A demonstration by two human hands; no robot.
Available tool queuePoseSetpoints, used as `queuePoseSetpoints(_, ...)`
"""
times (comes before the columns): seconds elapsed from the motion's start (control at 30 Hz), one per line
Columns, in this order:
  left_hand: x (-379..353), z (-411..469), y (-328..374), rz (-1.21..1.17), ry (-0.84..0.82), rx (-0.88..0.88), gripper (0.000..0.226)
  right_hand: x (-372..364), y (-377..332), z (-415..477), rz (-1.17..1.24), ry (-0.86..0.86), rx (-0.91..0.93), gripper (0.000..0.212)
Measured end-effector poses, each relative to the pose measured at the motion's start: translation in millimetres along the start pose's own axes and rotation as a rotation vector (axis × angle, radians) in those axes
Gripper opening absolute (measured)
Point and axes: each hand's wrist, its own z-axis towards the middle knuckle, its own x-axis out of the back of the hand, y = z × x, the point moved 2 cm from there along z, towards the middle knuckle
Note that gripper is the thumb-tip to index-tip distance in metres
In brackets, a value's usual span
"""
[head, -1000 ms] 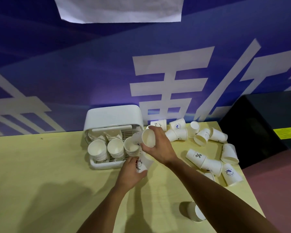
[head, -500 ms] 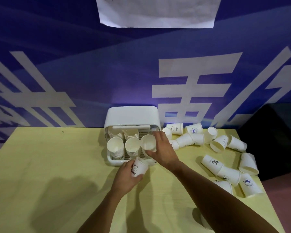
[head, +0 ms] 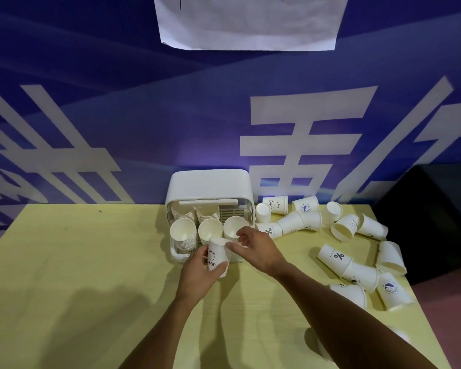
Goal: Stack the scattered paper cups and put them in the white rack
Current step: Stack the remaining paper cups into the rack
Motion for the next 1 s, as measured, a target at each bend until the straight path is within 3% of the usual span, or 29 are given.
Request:
queuePoseSetpoints(0.27,-8.1,3.6,23.6,-0.038,-0.008,-0.087,0.052,-2.0,-8.1,-0.7,0.199,-0.050,-0.110,0.082)
queuePoseSetpoints(0.43,-1.9,5.7,14.8,0.025,-0.031,-0.062,0.056,4.2,-31.7,6.1,0.189,0.148,0.007,0.059)
queuePoseSetpoints(0.57,2.5,3.4,-0.4,0.097,-0.028,-0.050,0.051,-1.6,-48.2,18.2,0.174,0.203,0.073,0.064)
queuePoseSetpoints(1.0,21.0,6.6,-34.4,0.139,-0.083,0.033,0.054,-45.0,-52.4,36.7,-0.146,0.181,0.073,0.084)
